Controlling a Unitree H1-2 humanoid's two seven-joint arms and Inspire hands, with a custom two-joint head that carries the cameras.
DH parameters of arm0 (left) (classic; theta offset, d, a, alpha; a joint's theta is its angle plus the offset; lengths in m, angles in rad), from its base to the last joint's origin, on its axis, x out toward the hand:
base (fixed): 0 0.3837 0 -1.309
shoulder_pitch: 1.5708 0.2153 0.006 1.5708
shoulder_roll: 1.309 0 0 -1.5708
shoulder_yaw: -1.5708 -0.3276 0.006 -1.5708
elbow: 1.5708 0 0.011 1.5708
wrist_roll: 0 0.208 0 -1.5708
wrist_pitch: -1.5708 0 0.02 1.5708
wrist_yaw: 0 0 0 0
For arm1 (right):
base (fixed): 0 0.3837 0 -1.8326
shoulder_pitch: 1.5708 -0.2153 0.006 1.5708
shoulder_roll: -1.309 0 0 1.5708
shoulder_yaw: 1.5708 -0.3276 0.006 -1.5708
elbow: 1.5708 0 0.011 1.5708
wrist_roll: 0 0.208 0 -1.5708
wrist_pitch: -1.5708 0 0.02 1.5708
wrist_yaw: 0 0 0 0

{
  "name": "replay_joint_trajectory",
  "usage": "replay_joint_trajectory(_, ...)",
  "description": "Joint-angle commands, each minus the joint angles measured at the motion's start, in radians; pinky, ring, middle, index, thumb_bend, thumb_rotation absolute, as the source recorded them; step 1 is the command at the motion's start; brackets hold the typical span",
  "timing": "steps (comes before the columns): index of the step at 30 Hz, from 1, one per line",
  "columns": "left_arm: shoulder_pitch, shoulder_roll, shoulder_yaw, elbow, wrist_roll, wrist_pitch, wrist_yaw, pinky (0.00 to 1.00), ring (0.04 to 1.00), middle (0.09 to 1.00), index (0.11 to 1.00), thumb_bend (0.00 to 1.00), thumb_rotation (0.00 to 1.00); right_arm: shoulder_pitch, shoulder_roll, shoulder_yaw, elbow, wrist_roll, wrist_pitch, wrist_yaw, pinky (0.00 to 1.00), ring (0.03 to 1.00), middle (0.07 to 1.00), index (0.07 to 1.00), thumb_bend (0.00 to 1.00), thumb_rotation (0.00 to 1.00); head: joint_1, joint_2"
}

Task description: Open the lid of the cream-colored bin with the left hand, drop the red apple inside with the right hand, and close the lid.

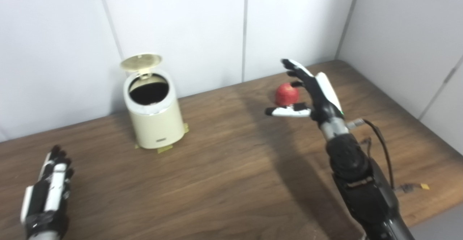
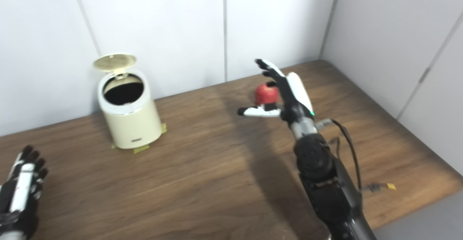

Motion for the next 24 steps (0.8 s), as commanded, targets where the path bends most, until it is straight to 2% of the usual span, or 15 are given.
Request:
replay_joint_trajectory(1,-0.019,0.007,-0.003,-0.035,0.0,-0.027,0.005,0.99,0.97,0.97,1.0,0.32,0.51,-0.055,-0.054,-0.003,-0.033,-0.064,0.015,0.009,0.79,0.892,0.912,0.885,0.8,0.15,-0.001,0.002)
replay_joint_trajectory(3,-0.015,0.006,-0.006,-0.048,0.001,-0.011,0.008,1.0,0.968,0.968,0.999,0.3,0.44,-0.078,-0.084,0.001,-0.004,-0.083,0.022,0.027,0.81,0.884,0.899,0.877,0.82,0.14,0.003,0.003)
replay_joint_trajectory(6,-0.009,0.01,-0.011,-0.058,0.007,-0.003,0.007,1.0,0.978,0.969,1.0,0.26,0.39,-0.114,-0.132,0.015,0.052,-0.11,0.03,0.06,0.81,0.895,0.909,0.87,0.86,0.18,0.01,0.007)
replay_joint_trajectory(8,-0.003,0.011,-0.014,-0.065,0.015,0.005,0.012,1.0,0.978,0.962,0.993,0.28,0.35,-0.139,-0.165,0.035,0.094,-0.13,0.029,0.081,0.82,0.907,0.912,0.864,0.89,0.2,0.015,0.008)
replay_joint_trajectory(13,0.006,0.024,-0.022,-0.09,0.023,0.023,0.009,1.0,0.987,0.96,0.993,0.29,0.32,-0.203,-0.21,0.073,0.167,-0.162,0.054,0.129,0.81,0.911,0.916,0.858,0.9,0.17,0.023,0.012)
replay_joint_trajectory(16,0.006,0.027,-0.022,-0.1,0.025,0.037,0.013,1.0,0.99,0.961,0.986,0.29,0.31,-0.243,-0.232,0.097,0.211,-0.18,0.056,0.158,0.82,0.918,0.917,0.858,0.9,0.2,0.024,0.013)
replay_joint_trajectory(18,0.006,0.028,-0.022,-0.107,0.029,0.047,0.017,1.0,0.99,0.961,0.983,0.29,0.31,-0.269,-0.243,0.114,0.249,-0.189,0.046,0.17,0.89,0.927,0.909,0.856,0.9,0.19,0.023,0.013)
replay_joint_trajectory(21,0.007,0.03,-0.024,-0.117,0.034,0.054,0.02,1.0,0.989,0.962,0.983,0.28,0.3,-0.309,-0.256,0.141,0.318,-0.198,0.031,0.171,0.92,0.924,0.894,0.848,0.91,0.19,0.025,0.015)
replay_joint_trajectory(22,0.008,0.03,-0.025,-0.12,0.033,0.057,0.021,1.0,0.991,0.963,0.984,0.27,0.3,-0.319,-0.257,0.146,0.337,-0.197,0.029,0.171,0.91,0.914,0.887,0.844,0.91,0.18,0.025,0.016)
replay_joint_trajectory(24,0.008,0.029,-0.024,-0.123,0.03,0.062,0.023,1.0,0.993,0.962,0.985,0.27,0.3,-0.338,-0.254,0.152,0.371,-0.195,0.029,0.171,0.82,0.891,0.875,0.839,0.92,0.18,0.025,0.016)
